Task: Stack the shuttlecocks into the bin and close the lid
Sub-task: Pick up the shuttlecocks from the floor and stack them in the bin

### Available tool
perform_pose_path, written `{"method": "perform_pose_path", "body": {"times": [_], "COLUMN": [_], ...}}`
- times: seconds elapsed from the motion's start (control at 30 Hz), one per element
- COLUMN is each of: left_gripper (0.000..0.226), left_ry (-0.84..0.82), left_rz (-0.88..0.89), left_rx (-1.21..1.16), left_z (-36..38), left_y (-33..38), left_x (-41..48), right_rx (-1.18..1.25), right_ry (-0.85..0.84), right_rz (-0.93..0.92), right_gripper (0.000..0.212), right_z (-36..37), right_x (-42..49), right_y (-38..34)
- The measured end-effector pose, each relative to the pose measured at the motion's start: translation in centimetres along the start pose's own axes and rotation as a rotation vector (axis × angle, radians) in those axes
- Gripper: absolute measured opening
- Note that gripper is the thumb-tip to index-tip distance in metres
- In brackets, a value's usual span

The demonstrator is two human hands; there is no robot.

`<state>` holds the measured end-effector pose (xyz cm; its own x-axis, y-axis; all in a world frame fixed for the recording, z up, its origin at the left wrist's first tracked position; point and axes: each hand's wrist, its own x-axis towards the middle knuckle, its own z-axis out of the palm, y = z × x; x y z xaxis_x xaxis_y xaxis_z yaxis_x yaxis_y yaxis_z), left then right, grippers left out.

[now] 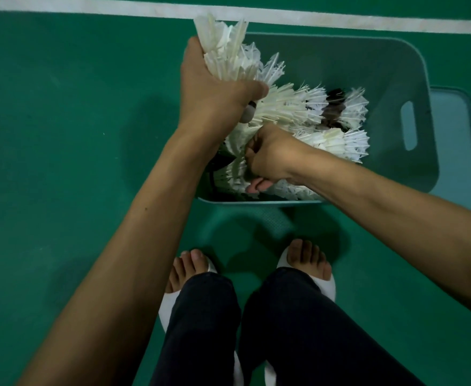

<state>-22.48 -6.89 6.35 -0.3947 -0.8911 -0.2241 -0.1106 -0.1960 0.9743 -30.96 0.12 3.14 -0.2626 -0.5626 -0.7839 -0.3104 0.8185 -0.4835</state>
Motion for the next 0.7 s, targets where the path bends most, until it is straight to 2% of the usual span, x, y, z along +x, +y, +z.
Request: {"method": "perform_pose_path", "body": {"times": [0.1,0.23,0.33,0.4,0.47,0.53,0.6,0.7], "left_gripper": [0.064,0.066,0.060,0.053,0.047,0.033,0.029,0.031], "left_ry": [-0.018,-0.037,-0.052,-0.085,-0.161,-0.274,-0.375,-0.405], "left_rz": [0.004,-0.004,-0.080,-0.166,-0.242,-0.293,-0.348,-0.384], "left_rx": [0.008,-0.003,-0.059,-0.101,-0.097,-0.035,0.007,0.052], "left_z": [-0.1,-0.2,0.1,0.2,0.1,0.1,0.2,0.5], "left_y": [0.0,0.1,0.2,0.4,0.6,0.8,0.7,0.3], "left_x": [-0.3,-0.4,-0.6,-0.8,-1.0,-1.2,-1.5,-2.0], "right_rx": [-0.015,-0.002,0.001,0.056,0.176,0.261,0.245,0.179], "right_ry": [0.011,0.033,0.019,0.097,0.223,0.276,0.241,0.167], "right_rz": [-0.071,-0.138,-0.077,-0.084,-0.163,-0.317,-0.449,-0.474], "right_gripper": [0.014,0.029,0.024,0.022,0.026,0.028,0.031,0.021], "right_z": [-0.2,-1.6,-4.7,-7.7,-10.3,-11.6,-11.7,-10.4], "right_x": [-0.6,-2.2,-3.6,-4.8,-6.1,-7.1,-7.8,-7.7], "right_y": [0.0,-0.1,0.0,0.5,1.5,2.4,2.9,3.4]}}
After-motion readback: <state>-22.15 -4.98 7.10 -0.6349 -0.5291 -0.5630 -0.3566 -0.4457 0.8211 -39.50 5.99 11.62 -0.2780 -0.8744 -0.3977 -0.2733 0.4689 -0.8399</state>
